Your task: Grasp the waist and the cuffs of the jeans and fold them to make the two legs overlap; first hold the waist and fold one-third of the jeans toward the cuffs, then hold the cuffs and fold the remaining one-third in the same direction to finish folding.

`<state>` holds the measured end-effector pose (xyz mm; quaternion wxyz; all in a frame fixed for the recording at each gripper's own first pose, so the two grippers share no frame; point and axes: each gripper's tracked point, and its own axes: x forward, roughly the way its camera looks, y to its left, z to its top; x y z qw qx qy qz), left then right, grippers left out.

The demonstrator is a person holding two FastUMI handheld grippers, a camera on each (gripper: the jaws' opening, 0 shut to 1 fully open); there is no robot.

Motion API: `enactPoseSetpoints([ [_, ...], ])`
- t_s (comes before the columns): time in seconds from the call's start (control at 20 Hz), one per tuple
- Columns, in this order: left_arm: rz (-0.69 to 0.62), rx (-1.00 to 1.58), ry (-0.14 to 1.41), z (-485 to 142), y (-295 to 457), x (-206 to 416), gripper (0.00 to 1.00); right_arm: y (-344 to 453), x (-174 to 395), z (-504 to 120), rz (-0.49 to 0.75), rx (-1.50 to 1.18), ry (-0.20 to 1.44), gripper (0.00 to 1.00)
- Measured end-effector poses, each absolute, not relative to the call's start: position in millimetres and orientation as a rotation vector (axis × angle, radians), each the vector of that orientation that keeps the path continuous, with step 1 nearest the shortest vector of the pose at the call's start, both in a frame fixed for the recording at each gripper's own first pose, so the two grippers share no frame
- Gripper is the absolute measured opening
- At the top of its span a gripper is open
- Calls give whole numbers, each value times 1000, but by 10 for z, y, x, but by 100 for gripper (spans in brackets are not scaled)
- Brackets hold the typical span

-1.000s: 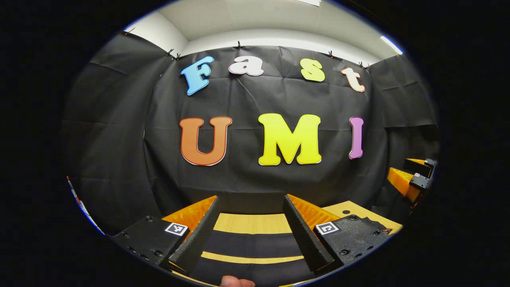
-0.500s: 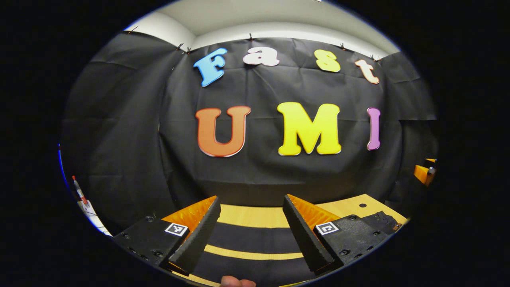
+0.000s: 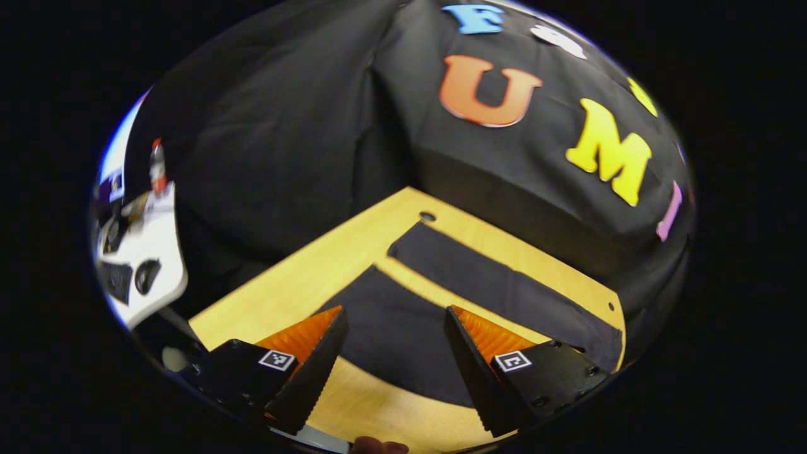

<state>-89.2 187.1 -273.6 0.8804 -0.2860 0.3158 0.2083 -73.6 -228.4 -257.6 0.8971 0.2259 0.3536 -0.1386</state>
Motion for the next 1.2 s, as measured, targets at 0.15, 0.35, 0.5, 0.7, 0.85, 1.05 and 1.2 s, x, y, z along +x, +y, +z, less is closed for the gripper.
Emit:
enactPoseSetpoints([
  [0.15,521,-970,712,-3143,1753,-989,99,-2354,-845,-2844,-325,610,793,98],
  [0.35,600,-1258,674,-3307,1700,-837,100,-2279,-930,-3158,-364,817,870,98],
  [0.5,614,-1308,685,-3392,1777,-792,99,-2177,-973,-3351,-425,954,902,98],
  [0.7,602,-1289,688,-3410,1788,-611,95,-2240,-967,-3686,-463,1033,935,98],
  [0.85,594,-1301,675,-3411,1808,-522,95,-2254,-893,-3854,-505,1103,951,98],
  [1.05,610,-1345,646,-3409,1818,-407,100,-2296,-721,-3958,-545,1156,942,93],
  [1.2,612,-1359,639,-3414,1796,-284,100,-2305,-591,-3974,-542,1151,943,97],
])
